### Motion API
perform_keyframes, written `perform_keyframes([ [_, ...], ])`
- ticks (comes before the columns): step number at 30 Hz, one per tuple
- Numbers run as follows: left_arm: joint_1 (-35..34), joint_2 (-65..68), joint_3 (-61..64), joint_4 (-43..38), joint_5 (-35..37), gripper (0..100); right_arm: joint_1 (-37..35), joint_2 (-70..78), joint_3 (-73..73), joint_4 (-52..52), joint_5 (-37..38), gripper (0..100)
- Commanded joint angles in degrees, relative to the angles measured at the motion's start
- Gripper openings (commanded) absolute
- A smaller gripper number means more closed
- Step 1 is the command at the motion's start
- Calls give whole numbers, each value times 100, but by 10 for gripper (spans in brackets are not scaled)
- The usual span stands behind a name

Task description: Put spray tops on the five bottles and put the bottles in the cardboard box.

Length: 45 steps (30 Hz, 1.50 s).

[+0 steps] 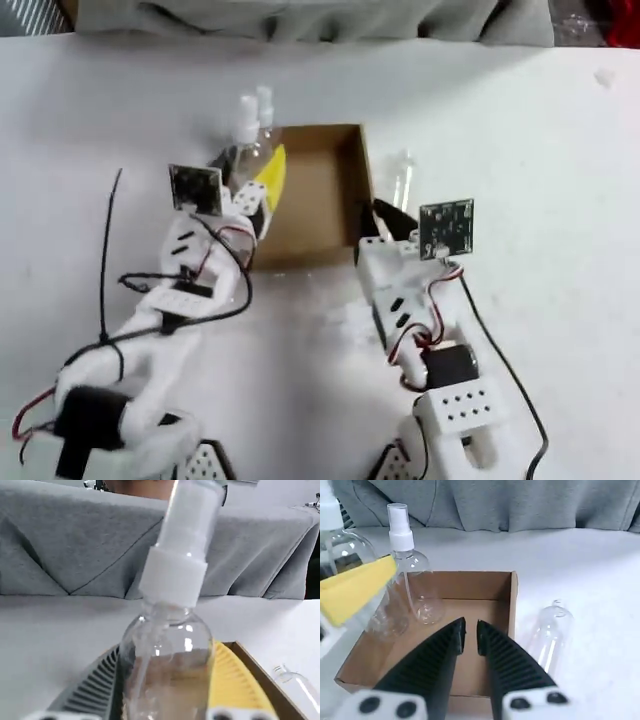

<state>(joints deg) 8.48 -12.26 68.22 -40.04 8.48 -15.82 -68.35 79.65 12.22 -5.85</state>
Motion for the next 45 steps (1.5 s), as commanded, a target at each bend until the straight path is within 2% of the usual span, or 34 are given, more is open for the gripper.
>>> perform_keyframes([
  [1,-57,356,-492,-536,0,20,-180,-66,-176,-127,-35,15],
  [9,-57,1165,-607,-1187,0,20,-330,-66,-132,-127,-35,15],
  [27,-110,2290,-1240,-1204,-44,20,-330,-66,-123,-127,-35,15],
  [45,-119,2352,-1319,-1169,-53,24,-330,-66,-62,-136,-35,15],
])
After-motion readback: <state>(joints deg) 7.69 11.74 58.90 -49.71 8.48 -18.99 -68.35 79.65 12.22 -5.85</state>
